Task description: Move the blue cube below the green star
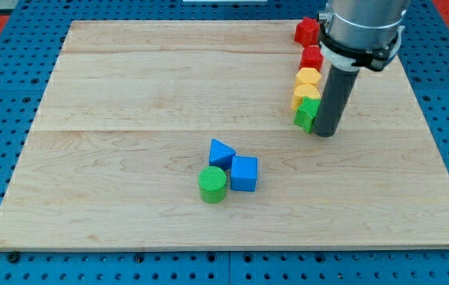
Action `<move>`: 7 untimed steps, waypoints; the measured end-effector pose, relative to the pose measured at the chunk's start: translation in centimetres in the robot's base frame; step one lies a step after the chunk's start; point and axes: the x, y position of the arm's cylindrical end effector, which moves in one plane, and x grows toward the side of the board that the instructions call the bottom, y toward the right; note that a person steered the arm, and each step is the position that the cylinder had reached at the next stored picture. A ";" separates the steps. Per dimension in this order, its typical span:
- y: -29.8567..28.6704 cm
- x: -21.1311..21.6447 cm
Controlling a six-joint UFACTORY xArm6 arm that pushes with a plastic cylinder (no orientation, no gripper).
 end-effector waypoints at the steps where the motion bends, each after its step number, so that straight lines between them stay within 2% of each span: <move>1: 1.4 2.2; 2: -1.8 10.3; 3: -10.3 13.0; 4: -15.5 12.1; 5: -15.1 9.7; 7: -9.9 7.1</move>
